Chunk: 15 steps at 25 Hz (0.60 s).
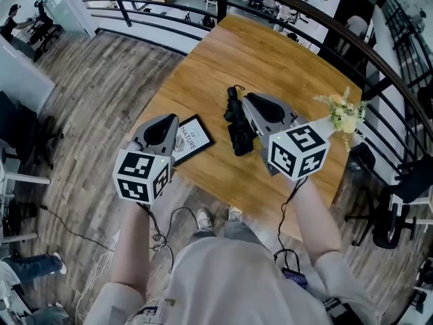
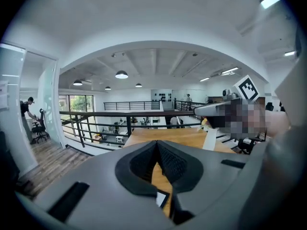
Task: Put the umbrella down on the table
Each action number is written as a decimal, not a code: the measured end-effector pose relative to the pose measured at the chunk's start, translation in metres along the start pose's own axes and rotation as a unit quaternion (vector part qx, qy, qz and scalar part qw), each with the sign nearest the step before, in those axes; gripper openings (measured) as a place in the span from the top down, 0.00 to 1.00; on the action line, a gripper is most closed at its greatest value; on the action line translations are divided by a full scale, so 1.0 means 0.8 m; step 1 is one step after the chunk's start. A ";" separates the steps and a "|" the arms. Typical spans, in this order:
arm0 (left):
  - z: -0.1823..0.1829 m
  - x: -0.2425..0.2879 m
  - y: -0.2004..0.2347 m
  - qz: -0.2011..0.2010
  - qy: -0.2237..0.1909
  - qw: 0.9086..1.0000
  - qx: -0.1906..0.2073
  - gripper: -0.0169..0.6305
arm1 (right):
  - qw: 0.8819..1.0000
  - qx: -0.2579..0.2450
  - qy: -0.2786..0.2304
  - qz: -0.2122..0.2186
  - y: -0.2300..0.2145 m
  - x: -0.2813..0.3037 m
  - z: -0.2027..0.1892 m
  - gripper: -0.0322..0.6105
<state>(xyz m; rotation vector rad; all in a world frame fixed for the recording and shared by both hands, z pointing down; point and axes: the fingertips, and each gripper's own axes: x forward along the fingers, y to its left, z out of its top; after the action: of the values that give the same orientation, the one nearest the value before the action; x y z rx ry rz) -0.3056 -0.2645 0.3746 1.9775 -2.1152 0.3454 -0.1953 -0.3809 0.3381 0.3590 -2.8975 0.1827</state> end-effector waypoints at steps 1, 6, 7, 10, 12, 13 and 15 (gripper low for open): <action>0.008 -0.007 -0.002 -0.001 -0.008 1.000 0.004 0.95 | 1.000 -0.015 -0.005 -0.005 0.005 -0.007 0.006 0.85; 0.038 -0.041 -0.011 -0.005 -0.037 0.999 0.020 0.95 | 0.999 -0.041 -0.034 -0.007 0.034 -0.040 0.033 0.88; 0.042 -0.048 -0.014 -0.006 -0.041 0.999 0.022 0.95 | 0.998 -0.041 -0.039 -0.004 0.041 -0.046 0.038 0.88; 0.050 -0.065 -0.025 -0.010 -0.048 0.998 0.031 0.95 | 0.998 -0.029 -0.053 0.008 0.060 -0.068 0.049 0.89; 0.053 -0.071 -0.032 -0.011 -0.055 0.998 0.039 0.95 | 0.998 -0.031 -0.061 0.010 0.068 -0.082 0.052 0.89; 0.054 -0.073 -0.034 -0.009 -0.059 0.997 0.047 0.95 | 0.997 -0.037 -0.064 0.008 0.071 -0.088 0.053 0.90; 0.056 -0.078 -0.038 -0.006 -0.066 0.996 0.065 0.95 | 0.996 -0.048 -0.071 0.005 0.077 -0.097 0.055 0.90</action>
<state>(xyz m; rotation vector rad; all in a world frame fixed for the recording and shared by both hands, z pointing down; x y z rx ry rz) -0.2714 -0.2218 0.3130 2.1403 -2.2118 0.3681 -0.1461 -0.3103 0.2718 0.3543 -3.0339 0.0201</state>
